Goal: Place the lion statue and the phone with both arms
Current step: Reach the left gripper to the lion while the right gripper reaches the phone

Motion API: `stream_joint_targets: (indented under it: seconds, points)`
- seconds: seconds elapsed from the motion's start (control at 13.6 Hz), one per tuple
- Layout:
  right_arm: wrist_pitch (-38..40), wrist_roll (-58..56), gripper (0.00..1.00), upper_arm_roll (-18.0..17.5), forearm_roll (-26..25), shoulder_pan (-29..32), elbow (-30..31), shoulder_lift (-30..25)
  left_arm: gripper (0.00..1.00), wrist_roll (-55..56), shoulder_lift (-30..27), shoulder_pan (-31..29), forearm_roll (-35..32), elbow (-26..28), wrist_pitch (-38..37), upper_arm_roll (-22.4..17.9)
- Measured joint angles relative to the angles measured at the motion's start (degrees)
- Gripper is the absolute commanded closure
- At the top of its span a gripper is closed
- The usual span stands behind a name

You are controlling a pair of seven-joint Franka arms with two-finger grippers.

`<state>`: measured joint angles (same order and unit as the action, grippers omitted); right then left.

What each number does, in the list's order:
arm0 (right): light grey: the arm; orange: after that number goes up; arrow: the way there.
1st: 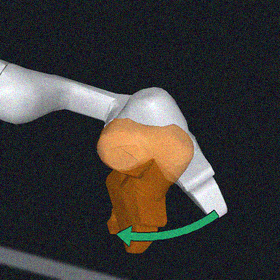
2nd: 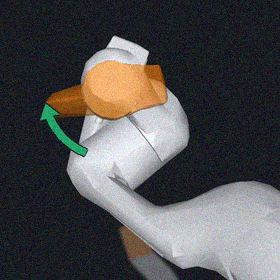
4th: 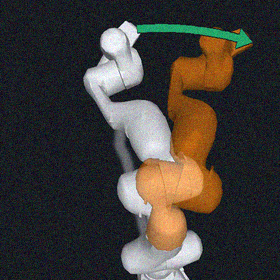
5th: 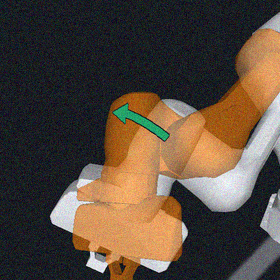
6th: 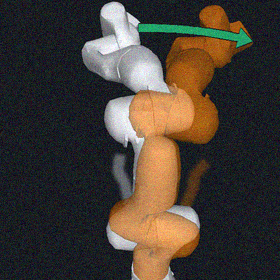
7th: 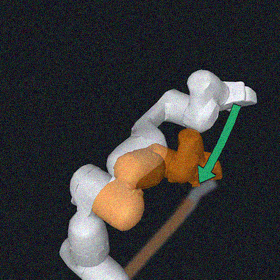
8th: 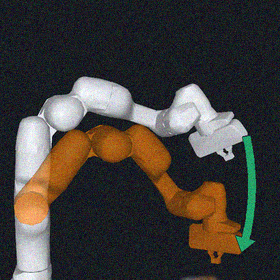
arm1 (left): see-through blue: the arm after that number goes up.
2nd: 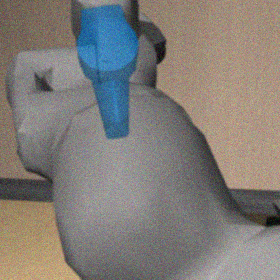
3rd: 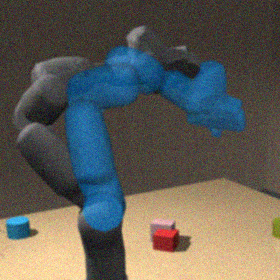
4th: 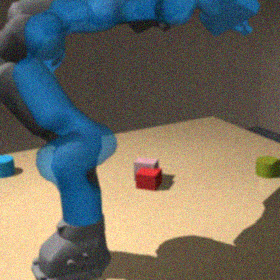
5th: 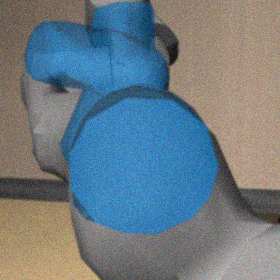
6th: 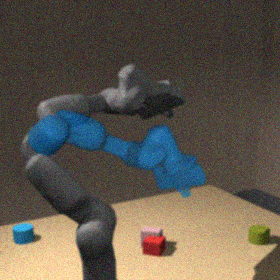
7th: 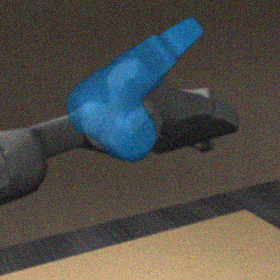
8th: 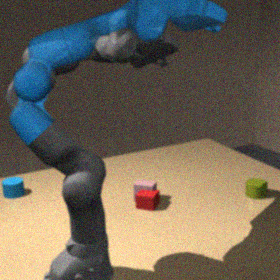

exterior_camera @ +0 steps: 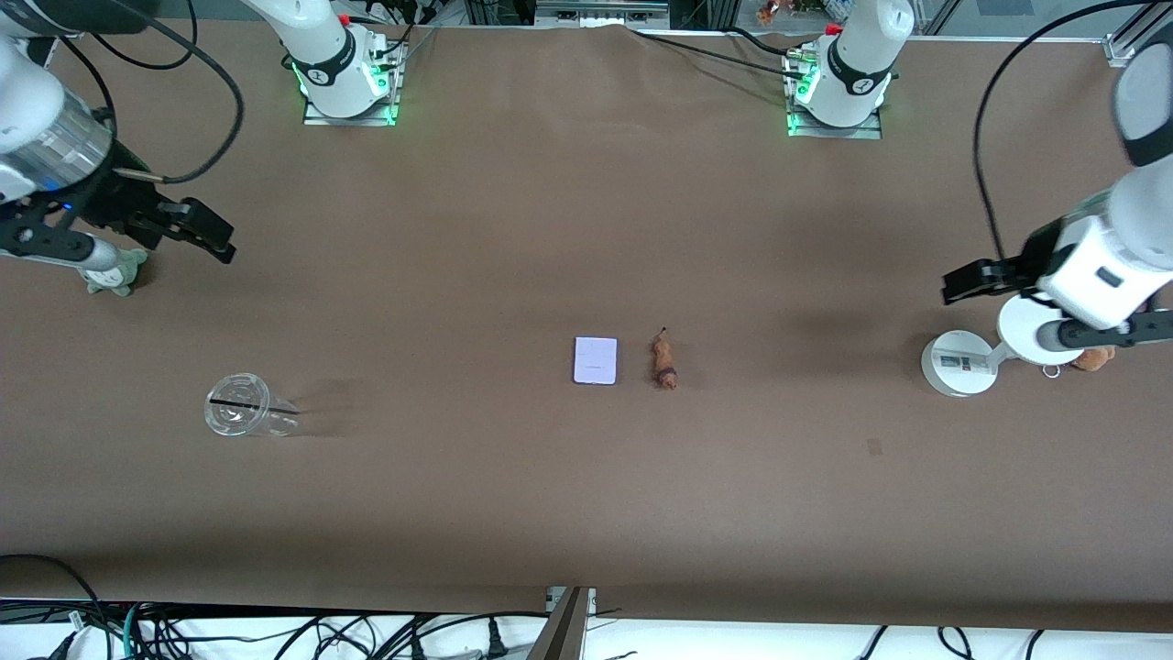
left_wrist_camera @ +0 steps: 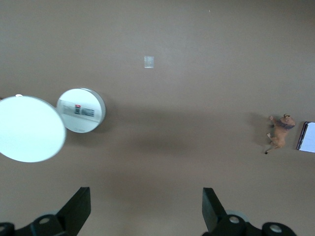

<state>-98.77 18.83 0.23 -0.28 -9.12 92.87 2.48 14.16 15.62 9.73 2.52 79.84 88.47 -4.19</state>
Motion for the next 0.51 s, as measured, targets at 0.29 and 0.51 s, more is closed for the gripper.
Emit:
stream_joint_targets:
  seconds: [0.29,0.51]
  points:
    - [-0.23,0.29,0.00,-0.08,-0.01,-1.72,0.14,1.89,0.00,12.79,9.36,10.02,0.59,-2.36,10.85,0.97]
    - [0.36,0.28,0.00,-0.16,-0.01,-4.10,0.31,5.08,0.00,14.91,16.52,13.95,3.09,-3.02,17.66,1.14]
